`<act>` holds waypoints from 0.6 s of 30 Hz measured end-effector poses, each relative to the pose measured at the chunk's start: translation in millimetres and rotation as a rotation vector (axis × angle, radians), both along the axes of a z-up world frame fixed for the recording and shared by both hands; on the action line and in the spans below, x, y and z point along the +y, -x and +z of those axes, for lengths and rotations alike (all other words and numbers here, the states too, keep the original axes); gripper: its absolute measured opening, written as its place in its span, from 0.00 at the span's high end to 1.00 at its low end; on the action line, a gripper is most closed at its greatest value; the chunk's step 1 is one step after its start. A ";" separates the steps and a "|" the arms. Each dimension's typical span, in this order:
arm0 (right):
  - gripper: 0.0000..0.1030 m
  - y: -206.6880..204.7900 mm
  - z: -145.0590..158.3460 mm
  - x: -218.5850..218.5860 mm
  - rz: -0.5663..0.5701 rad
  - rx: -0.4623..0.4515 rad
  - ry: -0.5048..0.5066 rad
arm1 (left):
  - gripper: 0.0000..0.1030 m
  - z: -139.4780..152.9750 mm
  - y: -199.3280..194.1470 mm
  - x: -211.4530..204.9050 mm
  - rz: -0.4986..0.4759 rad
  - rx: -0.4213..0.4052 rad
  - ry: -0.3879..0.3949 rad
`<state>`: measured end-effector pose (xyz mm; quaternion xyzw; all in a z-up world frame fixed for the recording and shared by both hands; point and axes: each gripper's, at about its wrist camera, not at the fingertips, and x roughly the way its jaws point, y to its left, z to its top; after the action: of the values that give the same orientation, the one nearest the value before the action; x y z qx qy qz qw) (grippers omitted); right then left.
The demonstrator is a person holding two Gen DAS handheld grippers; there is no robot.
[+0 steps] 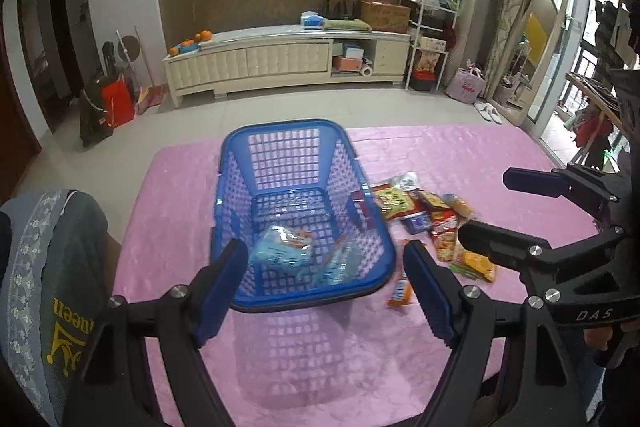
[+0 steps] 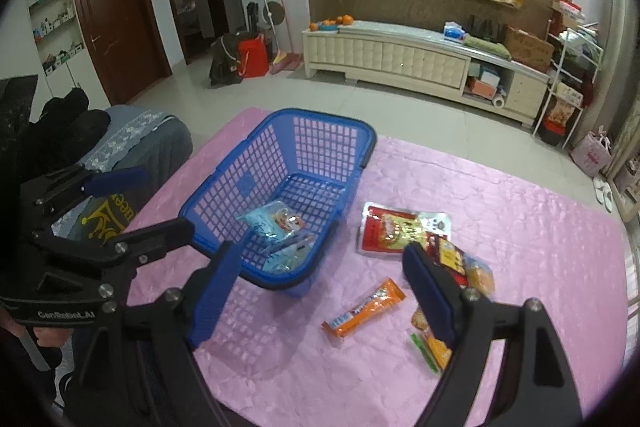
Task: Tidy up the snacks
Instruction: 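Move both grippers back over the snack pile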
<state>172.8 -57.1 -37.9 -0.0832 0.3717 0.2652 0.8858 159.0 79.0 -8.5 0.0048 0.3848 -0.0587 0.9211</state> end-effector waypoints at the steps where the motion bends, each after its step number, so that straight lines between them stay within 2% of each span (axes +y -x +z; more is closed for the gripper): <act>1: 0.16 2.6 2.2 -6.4 -0.006 -0.008 -0.001 | 0.24 1.3 1.2 -5.9 -0.009 -0.003 -0.005; 10: 0.16 12.2 -1.2 -60.1 -0.085 -0.019 0.001 | 0.21 -2.4 3.0 -63.9 -0.098 -0.009 -0.034; 18: 0.16 9.2 -22.3 -109.6 -0.164 0.022 0.000 | 0.21 -25.0 -6.5 -97.8 -0.150 0.044 -0.029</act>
<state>163.5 -166.7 -60.2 -0.0496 0.3871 0.1925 0.9003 165.5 -18.8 -33.5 0.0456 0.4044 -0.1221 0.9053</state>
